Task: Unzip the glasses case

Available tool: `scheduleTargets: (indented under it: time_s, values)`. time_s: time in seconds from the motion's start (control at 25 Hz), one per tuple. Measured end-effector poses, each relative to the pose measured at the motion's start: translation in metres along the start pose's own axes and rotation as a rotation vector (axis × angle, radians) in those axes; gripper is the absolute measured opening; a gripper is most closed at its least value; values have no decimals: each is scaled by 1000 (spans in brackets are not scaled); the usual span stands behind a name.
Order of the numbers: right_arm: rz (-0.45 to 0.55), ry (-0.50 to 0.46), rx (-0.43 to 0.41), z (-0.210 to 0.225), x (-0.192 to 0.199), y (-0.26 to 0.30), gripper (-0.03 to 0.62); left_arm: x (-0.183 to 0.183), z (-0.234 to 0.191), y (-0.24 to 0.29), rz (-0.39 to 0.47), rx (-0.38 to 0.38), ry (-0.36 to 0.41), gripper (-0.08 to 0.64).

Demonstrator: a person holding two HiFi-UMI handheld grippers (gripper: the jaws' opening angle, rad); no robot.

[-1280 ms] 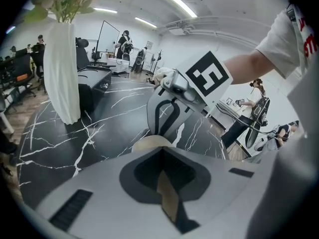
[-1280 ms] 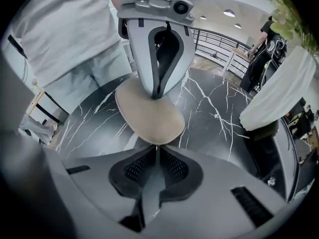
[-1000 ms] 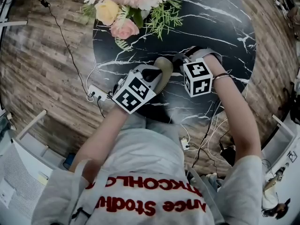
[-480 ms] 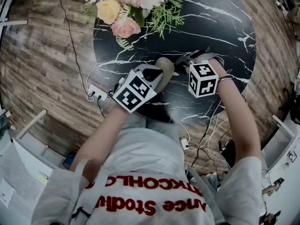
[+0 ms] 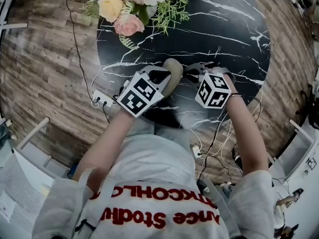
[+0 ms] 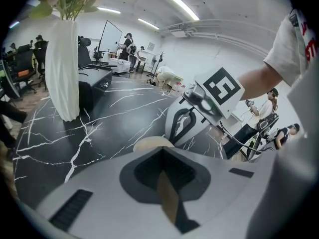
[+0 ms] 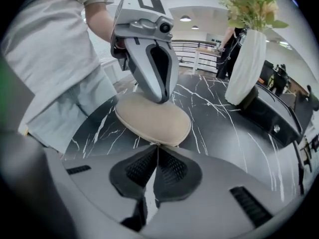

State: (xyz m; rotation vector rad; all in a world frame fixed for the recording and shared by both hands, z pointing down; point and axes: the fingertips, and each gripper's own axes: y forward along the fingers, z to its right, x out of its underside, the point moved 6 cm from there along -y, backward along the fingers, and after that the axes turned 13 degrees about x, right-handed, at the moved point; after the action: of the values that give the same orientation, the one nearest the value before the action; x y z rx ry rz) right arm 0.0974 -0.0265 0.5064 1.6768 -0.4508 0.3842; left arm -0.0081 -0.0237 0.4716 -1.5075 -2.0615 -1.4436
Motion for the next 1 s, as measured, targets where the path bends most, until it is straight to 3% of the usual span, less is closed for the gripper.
scheduleTargets:
  time_s: [0.24, 0.44, 0.72, 1.0]
  values:
    - [59, 222, 111, -7, 3, -3, 31, 0, 0, -1, 1, 5, 3, 0]
    - [41, 198, 157, -10, 1, -2, 29, 0, 0, -1, 1, 9, 14, 0]
    - [42, 203, 139, -31, -6, -3, 28, 1, 0, -1, 5, 13, 22, 0]
    - [58, 318, 164, -59, -18, -1, 28, 1, 0, -2, 4, 11, 30, 0]
